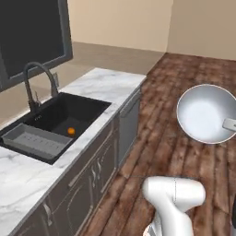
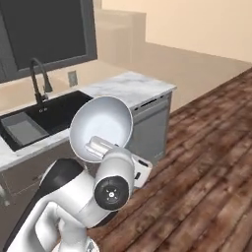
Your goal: Clear the mugs and bowl far away from the sink.
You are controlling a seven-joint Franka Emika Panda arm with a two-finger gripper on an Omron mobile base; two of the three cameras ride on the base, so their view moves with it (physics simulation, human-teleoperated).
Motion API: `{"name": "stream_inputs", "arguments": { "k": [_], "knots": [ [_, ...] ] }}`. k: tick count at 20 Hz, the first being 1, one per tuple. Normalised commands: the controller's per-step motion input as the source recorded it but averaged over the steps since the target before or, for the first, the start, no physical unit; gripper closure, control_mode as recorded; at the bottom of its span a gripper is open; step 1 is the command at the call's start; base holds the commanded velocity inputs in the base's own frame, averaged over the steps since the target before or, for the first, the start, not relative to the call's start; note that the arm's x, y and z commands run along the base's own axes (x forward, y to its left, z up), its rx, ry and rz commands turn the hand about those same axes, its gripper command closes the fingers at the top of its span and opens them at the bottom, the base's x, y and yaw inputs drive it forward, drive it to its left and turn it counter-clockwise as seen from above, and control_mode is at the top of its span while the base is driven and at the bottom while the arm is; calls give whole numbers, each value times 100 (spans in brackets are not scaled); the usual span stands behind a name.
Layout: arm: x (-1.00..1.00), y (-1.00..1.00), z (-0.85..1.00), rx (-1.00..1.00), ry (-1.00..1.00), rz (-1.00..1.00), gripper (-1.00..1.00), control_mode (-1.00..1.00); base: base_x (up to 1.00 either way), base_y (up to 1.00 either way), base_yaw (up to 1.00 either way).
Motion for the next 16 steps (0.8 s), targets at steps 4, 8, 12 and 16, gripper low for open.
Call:
{"name": "stream_inputs", "arguments": {
  "k": [4,8,12,16],
  "knots": [
    [0,0,0,0,0,0,100,100,16,0,-87],
    [0,0,0,0,0,0,100,100,89,-4,-60],
    [0,0,0,0,0,0,100,100,100,1,-54],
    [0,0,0,0,0,0,100,100,100,32,-48]
  ]
}}
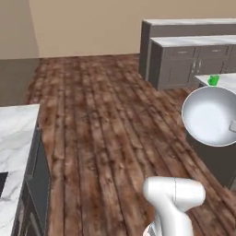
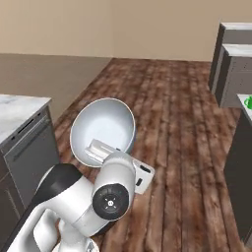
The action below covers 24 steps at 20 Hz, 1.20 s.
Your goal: Clear the mugs and bowl far away from the sink.
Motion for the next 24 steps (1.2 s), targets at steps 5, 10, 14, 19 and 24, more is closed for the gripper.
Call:
{"name": "stream_inputs", "arguments": {
  "k": [5,10,14,19,24],
  "knots": [
    [0,0,0,0,0,0,100,100,100,68,-35],
    [0,0,0,0,0,0,100,100,94,3,-41],
    [0,0,0,0,0,0,100,100,8,-100,-55],
    [0,0,0,0,0,0,100,100,23,-96,-74],
    [0,0,0,0,0,0,100,100,30,-100,-68]
  ]
}}
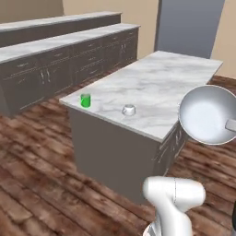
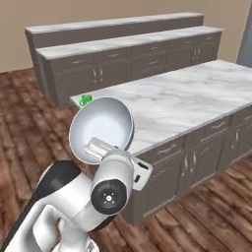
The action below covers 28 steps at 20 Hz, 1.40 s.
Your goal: Clear the mugs and bowl far away from the sink.
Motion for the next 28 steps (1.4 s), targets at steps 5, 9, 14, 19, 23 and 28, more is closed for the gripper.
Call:
{"name": "stream_inputs", "arguments": {
  "k": [5,9,14,19,23,28],
  "knots": [
    [0,0,0,0,0,0,100,100,73,-97,-48],
    [0,0,0,0,0,0,100,100,100,-63,-13],
    [0,0,0,0,0,0,100,100,100,-36,0],
    [0,0,0,0,0,0,100,100,99,-49,14],
    [0,0,0,0,0,0,100,100,76,-58,29],
    [0,0,0,0,0,0,100,100,33,-25,37]
  ]
}}
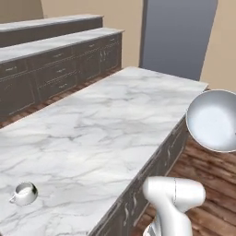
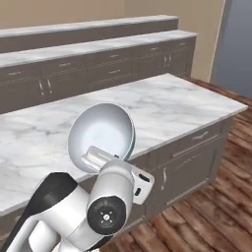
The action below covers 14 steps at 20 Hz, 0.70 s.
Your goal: Clear the mugs and bowl far away from the sink.
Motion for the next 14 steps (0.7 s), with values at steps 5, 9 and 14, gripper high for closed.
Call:
{"name": "stream_inputs", "arguments": {
  "k": [5,9,14],
  "knots": [
    [0,0,0,0,0,0,100,100,0,4,52],
    [0,0,0,0,0,0,100,100,0,16,54],
    [0,0,0,0,0,0,100,100,12,21,44]
  ]
}}
